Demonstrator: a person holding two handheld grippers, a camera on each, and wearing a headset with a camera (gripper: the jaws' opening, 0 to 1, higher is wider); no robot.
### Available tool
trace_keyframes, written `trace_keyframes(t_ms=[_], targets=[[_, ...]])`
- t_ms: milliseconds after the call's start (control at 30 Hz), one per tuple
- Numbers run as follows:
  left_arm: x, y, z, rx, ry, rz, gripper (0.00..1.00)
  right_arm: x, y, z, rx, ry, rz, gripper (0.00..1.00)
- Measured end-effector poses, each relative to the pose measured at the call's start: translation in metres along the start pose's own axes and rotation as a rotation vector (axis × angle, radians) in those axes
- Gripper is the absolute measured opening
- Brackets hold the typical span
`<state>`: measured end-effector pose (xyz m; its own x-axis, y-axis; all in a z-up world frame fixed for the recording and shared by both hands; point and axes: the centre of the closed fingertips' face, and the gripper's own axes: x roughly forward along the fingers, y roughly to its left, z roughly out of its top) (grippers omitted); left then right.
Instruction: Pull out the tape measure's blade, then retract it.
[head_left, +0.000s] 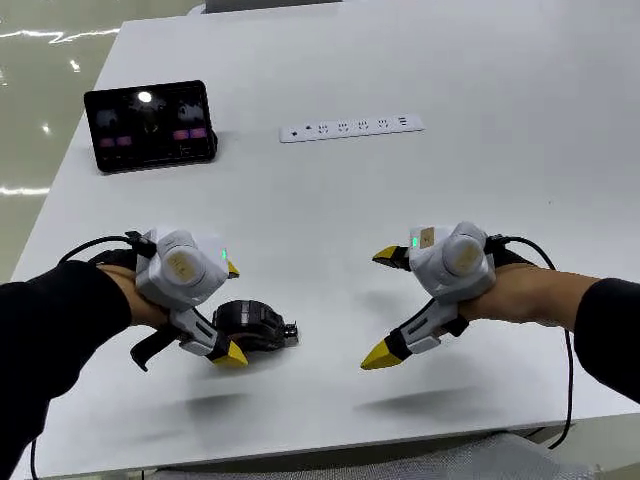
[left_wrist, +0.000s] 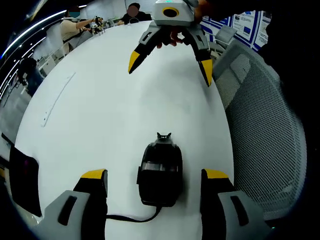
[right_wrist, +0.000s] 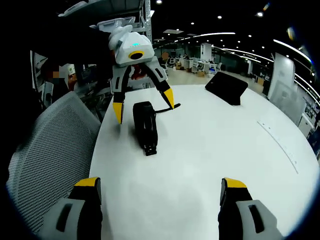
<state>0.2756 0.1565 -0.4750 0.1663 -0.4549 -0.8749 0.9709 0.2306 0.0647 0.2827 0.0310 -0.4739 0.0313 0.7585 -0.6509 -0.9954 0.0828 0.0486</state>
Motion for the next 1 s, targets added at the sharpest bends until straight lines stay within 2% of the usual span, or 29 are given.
trace_keyframes(t_ms=[267,600,700,933,1000], targets=[[0.007,-0.007,0.008,0.006,-0.01,-0.024,0.66,0.017,0.007,0.014,-0.013,-0.002,0.03,0.99],[0.012,-0.012,0.009,0.021,0.0,-0.037,0.6,0.033,0.016,0.022,-0.031,0.003,0.061,0.99],[0.012,-0.011,0.01,0.052,0.006,-0.037,0.51,0.036,0.018,0.023,-0.029,0.004,0.07,0.99],[0.012,-0.011,0.009,0.056,0.014,-0.039,0.42,0.041,0.019,0.022,-0.026,0.015,0.08,0.99],[0.013,-0.011,0.008,0.063,0.023,-0.037,0.36,0.043,0.019,0.023,-0.028,0.02,0.082,0.99]])
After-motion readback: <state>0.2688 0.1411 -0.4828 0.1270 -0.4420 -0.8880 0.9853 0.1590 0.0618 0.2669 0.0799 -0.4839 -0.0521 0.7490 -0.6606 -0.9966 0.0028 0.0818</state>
